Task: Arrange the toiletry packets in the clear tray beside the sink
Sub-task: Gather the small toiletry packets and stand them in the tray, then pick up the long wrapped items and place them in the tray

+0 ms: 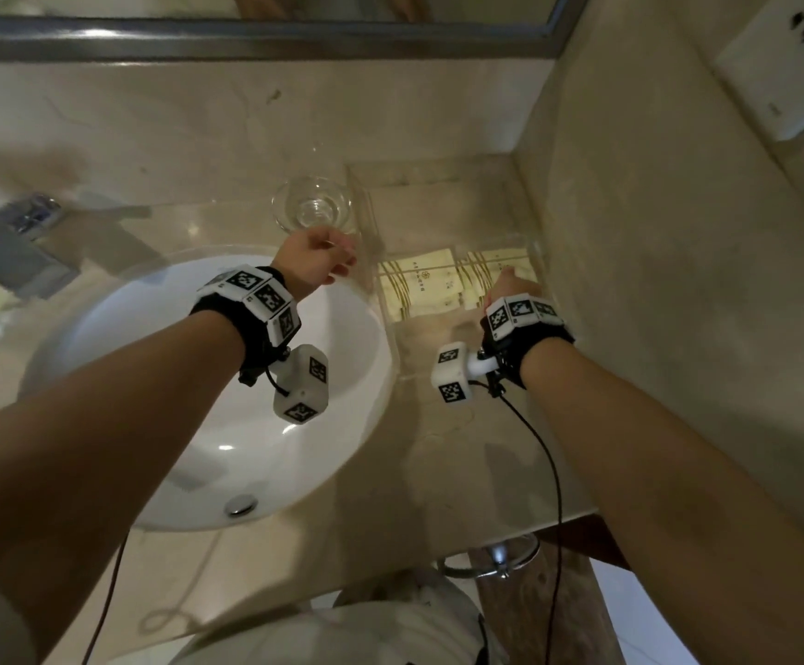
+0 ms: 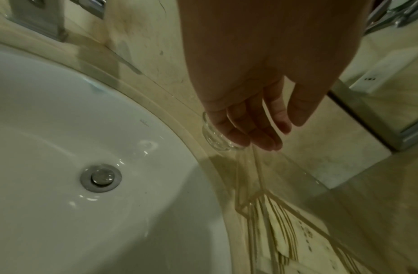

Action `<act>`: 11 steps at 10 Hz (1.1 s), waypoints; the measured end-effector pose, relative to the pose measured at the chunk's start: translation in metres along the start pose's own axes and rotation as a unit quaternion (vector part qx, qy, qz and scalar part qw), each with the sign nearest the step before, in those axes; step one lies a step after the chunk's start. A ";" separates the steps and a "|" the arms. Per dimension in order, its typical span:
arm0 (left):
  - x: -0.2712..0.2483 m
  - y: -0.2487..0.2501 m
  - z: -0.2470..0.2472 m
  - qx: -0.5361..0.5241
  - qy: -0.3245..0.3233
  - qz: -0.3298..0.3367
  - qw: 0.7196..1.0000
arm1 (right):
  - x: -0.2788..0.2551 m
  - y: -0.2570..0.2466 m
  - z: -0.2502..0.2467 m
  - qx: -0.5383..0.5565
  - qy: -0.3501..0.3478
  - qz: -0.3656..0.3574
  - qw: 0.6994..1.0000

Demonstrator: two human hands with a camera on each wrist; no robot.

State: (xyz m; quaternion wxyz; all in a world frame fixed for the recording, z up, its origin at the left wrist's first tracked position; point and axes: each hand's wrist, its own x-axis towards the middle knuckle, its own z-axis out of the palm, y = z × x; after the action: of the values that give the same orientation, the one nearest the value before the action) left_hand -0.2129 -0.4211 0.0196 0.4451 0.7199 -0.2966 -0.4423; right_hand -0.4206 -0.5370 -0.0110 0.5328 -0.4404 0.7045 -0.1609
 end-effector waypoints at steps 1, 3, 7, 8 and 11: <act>-0.014 -0.001 -0.024 -0.009 0.012 0.009 1.000 | -0.015 -0.010 0.039 -0.022 -0.015 -0.048 0.999; -0.059 -0.024 -0.101 -0.033 0.064 0.002 0.997 | -0.094 -0.030 0.139 0.004 -0.112 -0.073 0.991; -0.175 -0.134 -0.265 -0.079 0.228 -0.107 0.964 | -0.226 0.014 0.335 -0.171 -0.318 -0.080 0.929; -0.202 -0.165 -0.301 -0.088 0.290 -0.138 0.943 | -0.254 0.027 0.371 -0.208 -0.340 -0.116 0.910; -0.236 -0.233 -0.360 -0.052 0.399 -0.200 0.893 | -0.283 0.040 0.439 -0.385 -0.326 -0.292 0.812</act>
State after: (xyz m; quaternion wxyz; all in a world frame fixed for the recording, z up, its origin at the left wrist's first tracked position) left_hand 0.0167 0.0086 -0.0267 0.4650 0.8558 0.0794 -0.2123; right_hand -0.0337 -0.1839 -0.0336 0.4456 -0.8215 0.3318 0.1285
